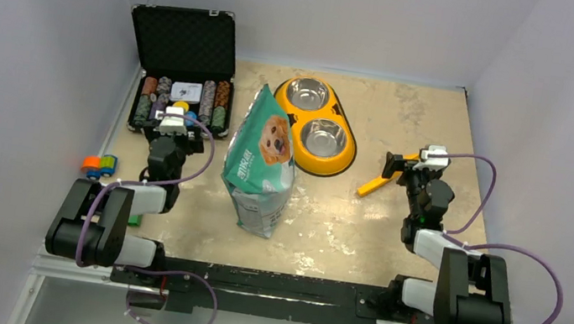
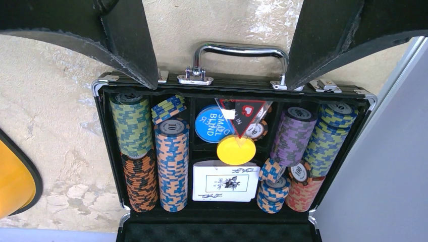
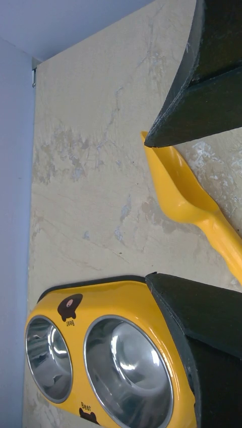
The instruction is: Serve the pet food
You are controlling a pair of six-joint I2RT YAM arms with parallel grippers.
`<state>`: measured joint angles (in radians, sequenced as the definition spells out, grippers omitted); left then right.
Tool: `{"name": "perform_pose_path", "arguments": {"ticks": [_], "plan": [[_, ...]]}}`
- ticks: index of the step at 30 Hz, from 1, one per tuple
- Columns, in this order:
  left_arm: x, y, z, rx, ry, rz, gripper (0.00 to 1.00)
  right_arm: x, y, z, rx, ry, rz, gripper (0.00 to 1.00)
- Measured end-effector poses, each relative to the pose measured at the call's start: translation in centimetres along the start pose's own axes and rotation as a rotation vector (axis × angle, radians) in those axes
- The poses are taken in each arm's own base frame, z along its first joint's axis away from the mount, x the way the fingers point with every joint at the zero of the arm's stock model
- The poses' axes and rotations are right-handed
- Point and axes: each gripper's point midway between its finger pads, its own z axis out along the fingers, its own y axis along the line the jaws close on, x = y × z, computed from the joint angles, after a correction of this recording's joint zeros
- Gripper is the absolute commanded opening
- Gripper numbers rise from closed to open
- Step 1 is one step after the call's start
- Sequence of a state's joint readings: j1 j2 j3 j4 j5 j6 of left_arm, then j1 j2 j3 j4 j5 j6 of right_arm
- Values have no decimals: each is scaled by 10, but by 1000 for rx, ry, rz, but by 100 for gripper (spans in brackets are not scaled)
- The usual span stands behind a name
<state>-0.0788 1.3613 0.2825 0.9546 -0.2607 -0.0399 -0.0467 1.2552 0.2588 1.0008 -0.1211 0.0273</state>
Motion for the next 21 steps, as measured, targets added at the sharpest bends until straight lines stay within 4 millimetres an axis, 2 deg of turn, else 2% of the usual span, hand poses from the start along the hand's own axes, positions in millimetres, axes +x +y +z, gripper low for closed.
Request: {"name": "perform_pose_path", "arguments": {"ticks": [14,18,21], "plan": [[0,0,-1,2,-7,-2,99,1,-1,0,9,2,5,99],[5,5,-12,-10,-23,-7,99,0,-11,-5,70,14,28,99],[4,11,-28,-17,-45,-13,99,-7,-19,-11,132,13,45,99]]}}
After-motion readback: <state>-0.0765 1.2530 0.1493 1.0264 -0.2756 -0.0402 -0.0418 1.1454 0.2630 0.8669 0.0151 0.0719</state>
